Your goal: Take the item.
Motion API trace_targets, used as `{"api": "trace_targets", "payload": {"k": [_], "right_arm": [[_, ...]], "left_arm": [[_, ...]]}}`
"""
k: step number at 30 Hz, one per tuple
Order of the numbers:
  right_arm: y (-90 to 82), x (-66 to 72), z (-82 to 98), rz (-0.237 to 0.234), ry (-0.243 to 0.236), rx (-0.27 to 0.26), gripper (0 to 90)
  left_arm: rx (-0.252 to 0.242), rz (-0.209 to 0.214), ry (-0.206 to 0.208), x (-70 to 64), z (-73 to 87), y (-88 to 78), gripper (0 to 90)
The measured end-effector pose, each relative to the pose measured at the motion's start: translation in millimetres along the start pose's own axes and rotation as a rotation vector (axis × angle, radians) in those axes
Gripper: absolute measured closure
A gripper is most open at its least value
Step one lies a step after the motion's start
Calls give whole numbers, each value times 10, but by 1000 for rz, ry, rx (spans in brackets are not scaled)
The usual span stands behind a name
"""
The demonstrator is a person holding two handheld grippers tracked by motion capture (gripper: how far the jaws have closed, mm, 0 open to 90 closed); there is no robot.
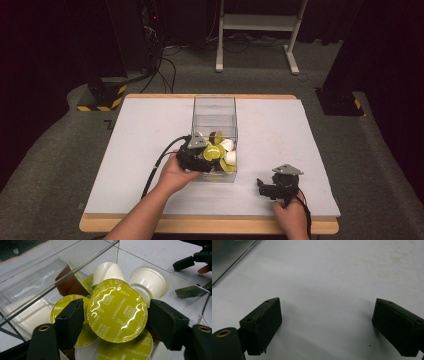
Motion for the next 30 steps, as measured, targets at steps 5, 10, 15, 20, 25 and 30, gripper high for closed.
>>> {"api": "trace_targets", "payload": {"k": [5,10,15,20,25,30], "right_arm": [[0,0,0,0,0,0,88],[0,0,0,0,-1,0,88],[0,1,0,0,1,0,88],[0,0,0,0,-1,0,88],[0,1,0,0,1,1,88],[0,0,0,0,0,0,88]], "left_arm": [[-14,0,-1,-4,-3,-17,372],[-16,5,6,1,2,-35,378],[-41,23,-28,-2,-1,-63,378],[-63,42,-34,-2,-9,-104,379],[-78,60,-49,0,-35,-147,379],[-97,70,-70,7,-62,-169,379]]}}
Point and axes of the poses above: each handheld gripper's, and its own axes: y roughly forward along the jaws, z roughly out of its underside, x roughly to its left, the point moved 3 cm from there along y, roughly forward along the jaws, and after that the axes turned 11 degrees about -y, right-handed, at the moved point
